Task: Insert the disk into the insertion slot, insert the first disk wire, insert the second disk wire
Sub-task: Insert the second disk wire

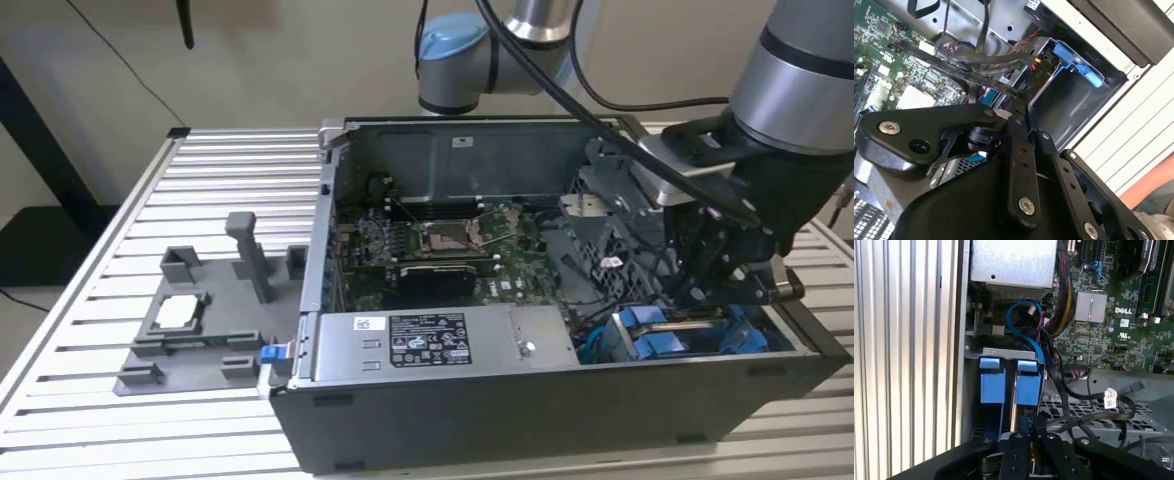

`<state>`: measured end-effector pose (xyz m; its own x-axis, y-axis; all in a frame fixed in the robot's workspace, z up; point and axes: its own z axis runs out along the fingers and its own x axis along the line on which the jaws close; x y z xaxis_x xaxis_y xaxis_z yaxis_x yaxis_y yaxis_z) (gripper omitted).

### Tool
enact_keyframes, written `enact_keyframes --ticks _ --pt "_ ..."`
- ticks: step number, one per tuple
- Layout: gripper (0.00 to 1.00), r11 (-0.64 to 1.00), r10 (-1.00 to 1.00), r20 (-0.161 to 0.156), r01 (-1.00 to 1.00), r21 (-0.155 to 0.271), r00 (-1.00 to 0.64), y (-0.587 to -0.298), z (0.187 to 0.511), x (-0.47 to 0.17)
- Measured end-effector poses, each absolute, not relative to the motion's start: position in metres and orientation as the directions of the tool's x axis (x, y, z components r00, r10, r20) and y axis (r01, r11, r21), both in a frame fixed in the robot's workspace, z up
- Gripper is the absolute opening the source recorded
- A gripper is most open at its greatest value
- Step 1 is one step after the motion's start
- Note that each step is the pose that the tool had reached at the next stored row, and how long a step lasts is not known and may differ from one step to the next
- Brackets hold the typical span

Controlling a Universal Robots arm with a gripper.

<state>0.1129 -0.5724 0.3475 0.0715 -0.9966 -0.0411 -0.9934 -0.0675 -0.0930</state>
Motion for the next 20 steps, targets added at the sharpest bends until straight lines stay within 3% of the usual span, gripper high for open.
enact_keyframes --ticks 20 --pt "0.16 -0.029 -0.998 -0.053 -0.995 -0.093 0.034 -0.5732 0.3415 0.1148"
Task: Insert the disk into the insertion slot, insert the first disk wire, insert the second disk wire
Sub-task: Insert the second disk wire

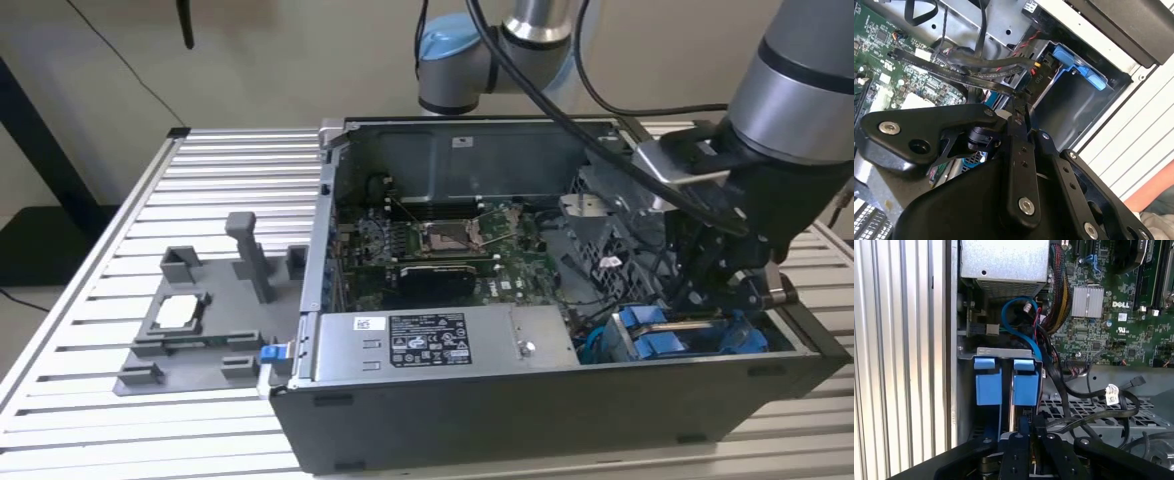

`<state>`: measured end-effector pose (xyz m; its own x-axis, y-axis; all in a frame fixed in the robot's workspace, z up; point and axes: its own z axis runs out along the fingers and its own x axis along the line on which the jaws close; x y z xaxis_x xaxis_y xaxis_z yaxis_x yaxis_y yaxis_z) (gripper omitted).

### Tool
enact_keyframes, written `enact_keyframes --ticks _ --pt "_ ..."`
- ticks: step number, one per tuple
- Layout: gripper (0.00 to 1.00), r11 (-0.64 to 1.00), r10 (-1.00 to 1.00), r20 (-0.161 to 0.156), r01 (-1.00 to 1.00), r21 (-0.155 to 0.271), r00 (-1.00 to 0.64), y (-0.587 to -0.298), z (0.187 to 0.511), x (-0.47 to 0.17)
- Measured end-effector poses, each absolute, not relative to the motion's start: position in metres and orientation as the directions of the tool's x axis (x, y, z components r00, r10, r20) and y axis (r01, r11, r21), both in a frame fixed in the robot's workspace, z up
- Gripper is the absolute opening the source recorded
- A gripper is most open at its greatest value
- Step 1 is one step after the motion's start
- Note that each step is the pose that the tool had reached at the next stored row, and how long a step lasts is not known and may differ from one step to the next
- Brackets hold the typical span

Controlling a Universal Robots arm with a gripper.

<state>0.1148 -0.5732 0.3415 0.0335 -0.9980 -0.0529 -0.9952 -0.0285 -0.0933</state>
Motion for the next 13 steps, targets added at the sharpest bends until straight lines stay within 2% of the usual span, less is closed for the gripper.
enact_keyframes --ticks 13 --pt "0.16 0.024 -0.998 -0.053 -0.995 -0.093 -0.019 -0.5740 0.3393 0.1149"
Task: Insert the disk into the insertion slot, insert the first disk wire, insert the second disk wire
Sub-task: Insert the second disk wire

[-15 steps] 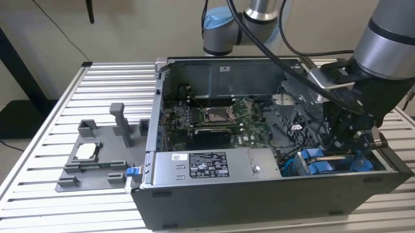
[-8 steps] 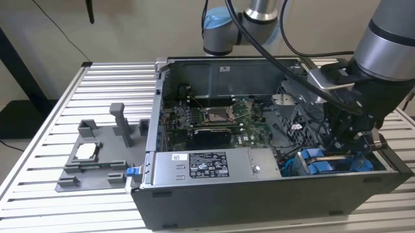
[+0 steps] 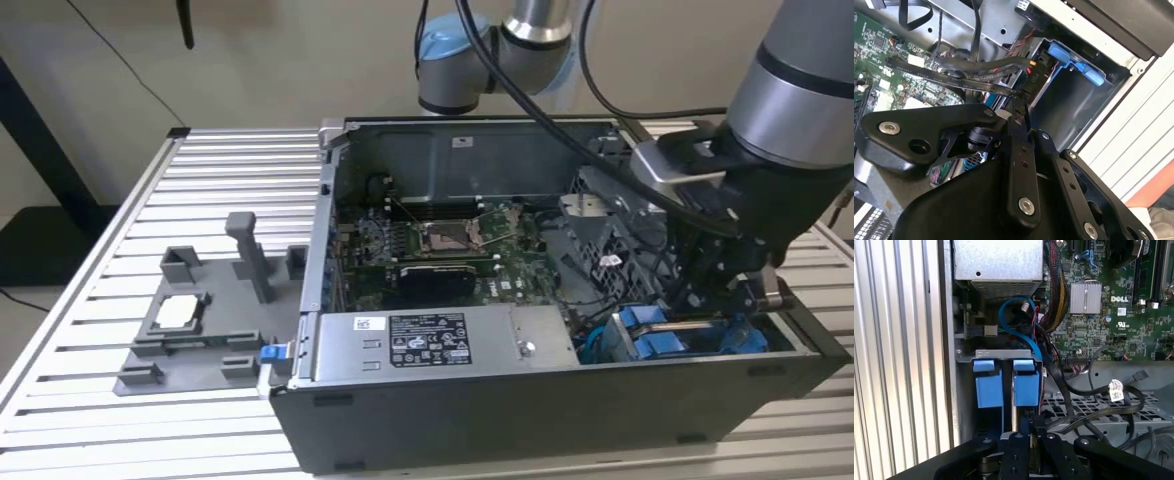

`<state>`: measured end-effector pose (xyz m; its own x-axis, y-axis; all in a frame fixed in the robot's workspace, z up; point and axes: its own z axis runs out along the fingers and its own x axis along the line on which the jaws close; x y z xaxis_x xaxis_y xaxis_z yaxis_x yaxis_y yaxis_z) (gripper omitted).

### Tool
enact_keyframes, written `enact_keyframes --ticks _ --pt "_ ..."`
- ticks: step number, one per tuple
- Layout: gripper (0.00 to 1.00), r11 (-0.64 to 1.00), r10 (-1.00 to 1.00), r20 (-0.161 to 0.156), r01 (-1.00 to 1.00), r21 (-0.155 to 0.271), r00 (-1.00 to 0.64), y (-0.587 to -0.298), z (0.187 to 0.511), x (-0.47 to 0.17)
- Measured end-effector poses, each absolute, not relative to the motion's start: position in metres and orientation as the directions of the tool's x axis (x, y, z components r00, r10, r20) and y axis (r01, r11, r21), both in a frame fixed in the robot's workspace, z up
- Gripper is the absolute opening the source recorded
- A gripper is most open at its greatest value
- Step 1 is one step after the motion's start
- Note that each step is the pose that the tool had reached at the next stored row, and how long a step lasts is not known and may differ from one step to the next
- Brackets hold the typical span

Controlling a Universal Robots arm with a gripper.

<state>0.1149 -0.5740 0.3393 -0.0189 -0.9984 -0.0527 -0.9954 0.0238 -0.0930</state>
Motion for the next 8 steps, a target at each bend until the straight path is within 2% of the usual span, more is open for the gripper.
enact_keyframes --ticks 8 --pt "0.16 0.040 -0.998 -0.053 -0.995 -0.093 -0.035 -0.5721 0.3378 0.1149"
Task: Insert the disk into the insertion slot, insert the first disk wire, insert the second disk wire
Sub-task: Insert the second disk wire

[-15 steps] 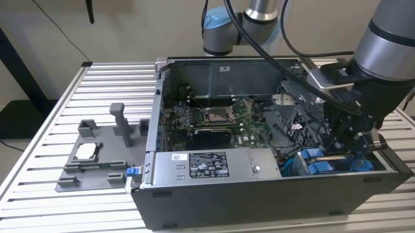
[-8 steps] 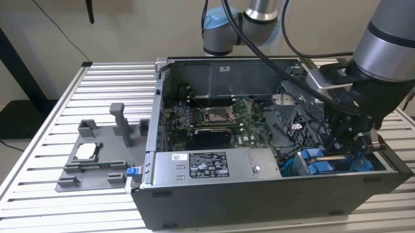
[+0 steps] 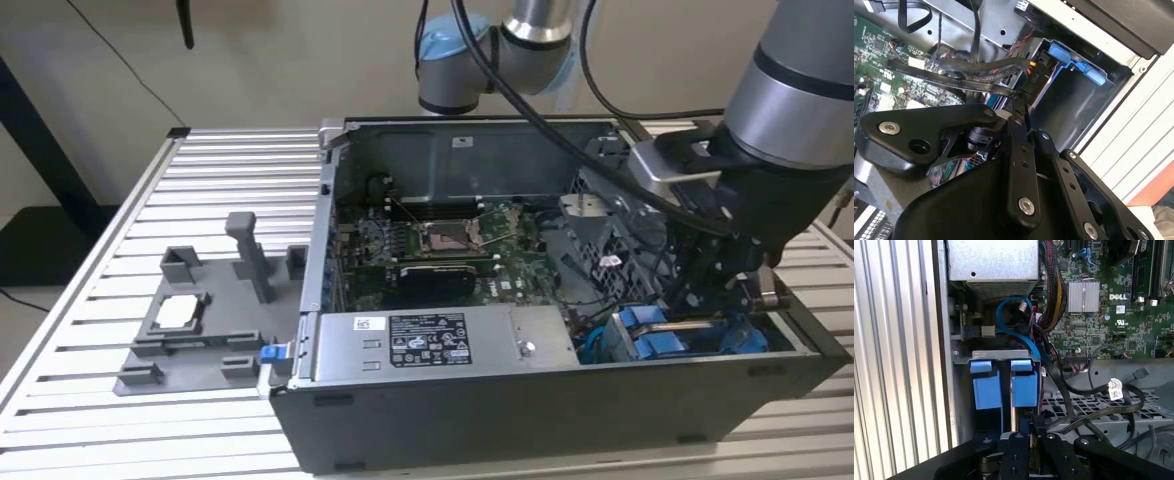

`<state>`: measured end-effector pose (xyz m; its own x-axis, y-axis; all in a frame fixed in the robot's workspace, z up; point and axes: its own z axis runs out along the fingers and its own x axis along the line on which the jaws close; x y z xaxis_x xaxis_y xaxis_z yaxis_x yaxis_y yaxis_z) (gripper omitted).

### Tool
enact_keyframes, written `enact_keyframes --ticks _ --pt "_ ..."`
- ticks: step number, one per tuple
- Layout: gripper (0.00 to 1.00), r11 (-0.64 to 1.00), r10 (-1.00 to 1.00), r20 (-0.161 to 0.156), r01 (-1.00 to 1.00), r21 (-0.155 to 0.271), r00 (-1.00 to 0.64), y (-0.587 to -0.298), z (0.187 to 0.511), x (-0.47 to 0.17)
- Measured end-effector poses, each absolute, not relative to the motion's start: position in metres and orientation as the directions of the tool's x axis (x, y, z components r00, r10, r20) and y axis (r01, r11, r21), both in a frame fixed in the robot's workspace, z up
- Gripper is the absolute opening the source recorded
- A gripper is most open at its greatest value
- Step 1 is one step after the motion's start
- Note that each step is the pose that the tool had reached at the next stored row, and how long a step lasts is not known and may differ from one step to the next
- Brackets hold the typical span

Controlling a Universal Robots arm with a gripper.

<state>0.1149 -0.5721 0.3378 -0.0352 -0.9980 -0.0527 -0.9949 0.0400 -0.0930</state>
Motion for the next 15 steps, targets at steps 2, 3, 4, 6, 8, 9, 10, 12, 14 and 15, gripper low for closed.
enact_keyframes --ticks 2,3,4,6,8,9,10,12,14,15 --pt "0.16 0.041 -0.998 -0.053 -0.995 -0.093 -0.037 -0.5720 0.3376 0.1149" --pt "0.16 0.042 -0.998 -0.053 -0.995 -0.093 -0.037 -0.5720 0.3376 0.1148" --pt "0.16 0.042 -0.998 -0.053 -0.995 -0.093 -0.037 -0.5720 0.3376 0.1149" --pt "0.17 0.042 -0.998 -0.053 -0.995 -0.092 -0.037 -0.5720 0.3377 0.1148" --pt "0.24 0.042 -0.998 -0.053 -0.995 -0.091 -0.037 -0.5721 0.3378 0.1148" --pt "0.24 0.042 -0.998 -0.052 -0.995 -0.090 -0.037 -0.5721 0.3381 0.1148" --pt "0.24 0.042 -0.998 -0.053 -0.995 -0.090 -0.037 -0.5722 0.3388 0.1148" --pt "0.24 0.042 -0.998 -0.052 -0.995 -0.089 -0.037 -0.5721 0.3405 0.1148" --pt "0.24 0.042 -0.998 -0.053 -0.995 -0.089 -0.037 -0.5721 0.3436 0.1149" --pt "0.24 0.042 -0.998 -0.052 -0.995 -0.089 -0.037 -0.5722 0.3458 0.1149"
